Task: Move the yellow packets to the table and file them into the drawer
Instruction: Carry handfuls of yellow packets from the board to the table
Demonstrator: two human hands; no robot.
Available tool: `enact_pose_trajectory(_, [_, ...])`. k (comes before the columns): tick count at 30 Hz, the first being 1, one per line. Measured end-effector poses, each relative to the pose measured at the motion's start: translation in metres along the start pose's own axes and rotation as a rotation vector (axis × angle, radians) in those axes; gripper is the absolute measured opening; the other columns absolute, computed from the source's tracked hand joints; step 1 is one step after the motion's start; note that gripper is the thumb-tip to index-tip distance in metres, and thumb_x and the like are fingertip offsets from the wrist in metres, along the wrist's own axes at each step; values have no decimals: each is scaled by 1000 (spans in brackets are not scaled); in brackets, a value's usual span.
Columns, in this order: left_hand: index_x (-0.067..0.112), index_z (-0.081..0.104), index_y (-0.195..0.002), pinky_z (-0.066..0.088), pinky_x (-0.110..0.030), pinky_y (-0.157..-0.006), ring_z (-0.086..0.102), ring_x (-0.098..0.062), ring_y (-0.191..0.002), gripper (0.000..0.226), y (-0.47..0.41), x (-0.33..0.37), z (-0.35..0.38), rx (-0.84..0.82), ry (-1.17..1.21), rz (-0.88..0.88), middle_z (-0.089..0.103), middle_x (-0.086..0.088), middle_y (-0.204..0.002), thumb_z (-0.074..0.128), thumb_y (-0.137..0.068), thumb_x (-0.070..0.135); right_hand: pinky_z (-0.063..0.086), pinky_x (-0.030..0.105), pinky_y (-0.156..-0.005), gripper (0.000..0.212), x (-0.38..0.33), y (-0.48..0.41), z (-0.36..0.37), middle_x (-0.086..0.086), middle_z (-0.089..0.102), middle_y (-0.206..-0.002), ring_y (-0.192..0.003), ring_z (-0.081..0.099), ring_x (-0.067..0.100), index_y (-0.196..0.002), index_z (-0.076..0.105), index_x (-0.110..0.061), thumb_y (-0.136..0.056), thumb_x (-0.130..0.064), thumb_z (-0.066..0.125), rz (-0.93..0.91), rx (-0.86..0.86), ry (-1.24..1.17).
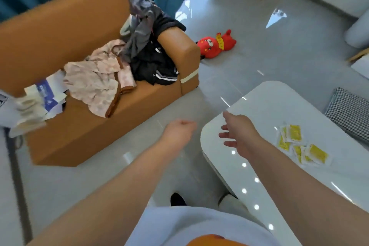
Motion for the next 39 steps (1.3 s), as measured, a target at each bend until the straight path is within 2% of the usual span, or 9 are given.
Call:
enact_pose_trajectory(6, [22,65,-94,48,-32,-74,68,-22,-89,1,43,-83,-147,310,286,-40,71,-7,-97,65,-92,22,48,38,-76,25,-19,63,157,5,58,-95,-79,65,20,-93,54,-17,-104,-39,50,-133,-182,282])
enact_pose_trajectory(11, [17,66,-97,48,-29,-75,66,-18,-84,5,92,-156,-232,558,546,-142,69,-2,-96,63,-93,18,52,37,-73,34,-15,112,272,4,63,-110,-88,70,20,-119,51,-16,-104,-46,48,-274,-407,586])
enact_pose_trajectory(17, [12,67,-101,47,-29,-69,65,-15,-79,11,151,-227,-271,884,834,-247,69,-2,-95,61,-93,18,56,44,-87,25,19,172,380,4,65,-107,-92,72,21,-107,53,-21,-104,-46,45,-376,-795,953])
enact_pose_trajectory(20, [12,67,-102,49,-29,-70,66,-15,-79,12,191,-254,-269,1080,995,-333,71,-3,-102,60,-94,17,54,41,-79,22,49,203,419,3,65,-105,-89,72,21,-99,53,-24,-104,-45,46,-408,-990,1116])
enact_pose_trajectory(23, [16,66,-104,52,-30,-72,68,-16,-82,12,235,-281,-250,1247,1130,-427,72,-2,-104,61,-94,18,49,35,-71,26,89,233,444,3,66,-104,-86,71,21,-111,54,-19,-103,-43,47,-412,-1148,1258])
enact_pose_trajectory(28, [17,67,-104,54,-32,-76,71,-20,-91,11,299,-327,-205,1503,1376,-540,72,-2,-103,62,-94,17,49,35,-74,21,166,292,457,1,63,-96,-83,70,21,-105,55,-20,-104,-40,46,-401,-1366,1489])
enact_pose_trajectory(32, [18,67,-109,55,-32,-77,71,-20,-94,14,346,-362,-160,1627,1513,-566,71,-2,-104,62,-96,19,51,35,-73,28,232,339,441,3,66,-102,-91,72,24,-115,54,-19,-104,-43,46,-441,-1493,1649])
enact_pose_trajectory(37, [17,66,-108,54,-34,-80,70,-22,-96,12,407,-422,-111,1742,1670,-557,70,-4,-106,60,-97,19,53,36,-74,25,322,393,415,5,66,-106,-88,72,22,-102,54,-21,-104,-45,45,-518,-1588,1804])
enact_pose_trajectory(39, [18,66,-105,54,-34,-81,70,-22,-96,10,432,-449,-97,1759,1700,-552,70,-5,-107,60,-97,19,53,36,-74,28,357,411,408,4,65,-106,-88,71,22,-110,55,-18,-104,-44,45,-541,-1595,1833])
Point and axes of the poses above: each hand's wrist, its own y-axis away from the middle knuckle, its own z-axis out of the palm, x = y × z, the point moved 2 cm from there along -y, towards the middle knuckle
